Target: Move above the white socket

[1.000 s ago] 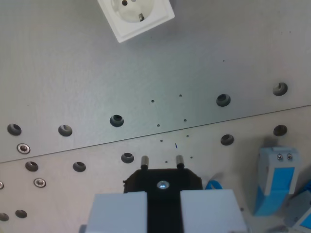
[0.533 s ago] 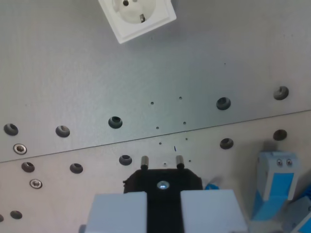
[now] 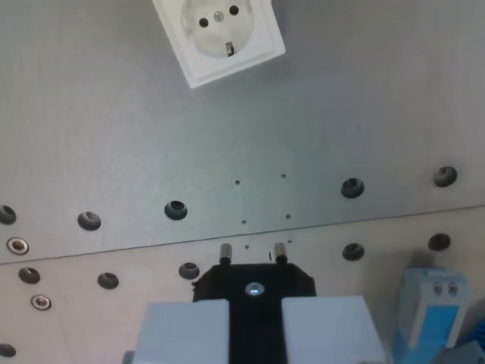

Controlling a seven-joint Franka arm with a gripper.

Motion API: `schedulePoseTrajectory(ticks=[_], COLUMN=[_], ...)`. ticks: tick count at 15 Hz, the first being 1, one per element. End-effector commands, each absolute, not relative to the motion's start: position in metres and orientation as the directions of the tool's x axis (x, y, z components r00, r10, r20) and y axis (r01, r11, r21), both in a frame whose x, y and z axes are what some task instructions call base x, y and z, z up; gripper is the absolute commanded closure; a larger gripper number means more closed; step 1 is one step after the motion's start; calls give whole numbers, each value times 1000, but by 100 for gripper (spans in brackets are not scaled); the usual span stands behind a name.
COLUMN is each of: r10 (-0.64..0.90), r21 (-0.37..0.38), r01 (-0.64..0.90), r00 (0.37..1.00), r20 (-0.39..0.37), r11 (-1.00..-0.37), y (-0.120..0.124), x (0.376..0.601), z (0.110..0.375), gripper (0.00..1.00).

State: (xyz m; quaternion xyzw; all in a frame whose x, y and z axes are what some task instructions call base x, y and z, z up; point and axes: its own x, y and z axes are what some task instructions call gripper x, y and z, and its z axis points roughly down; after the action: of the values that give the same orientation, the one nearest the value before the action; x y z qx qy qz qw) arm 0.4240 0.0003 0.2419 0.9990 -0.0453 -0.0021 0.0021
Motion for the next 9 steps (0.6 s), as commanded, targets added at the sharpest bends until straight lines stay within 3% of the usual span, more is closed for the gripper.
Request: schedulePoseTrajectory(ticks=[1, 9], r10=[26, 130], r21=[10, 14], r01=[26, 130], r00=[1000, 992], r20=[14, 3], r11=[-1000, -991], y=[2, 3], x=[432, 445], z=[232, 204], gripper=[100, 100])
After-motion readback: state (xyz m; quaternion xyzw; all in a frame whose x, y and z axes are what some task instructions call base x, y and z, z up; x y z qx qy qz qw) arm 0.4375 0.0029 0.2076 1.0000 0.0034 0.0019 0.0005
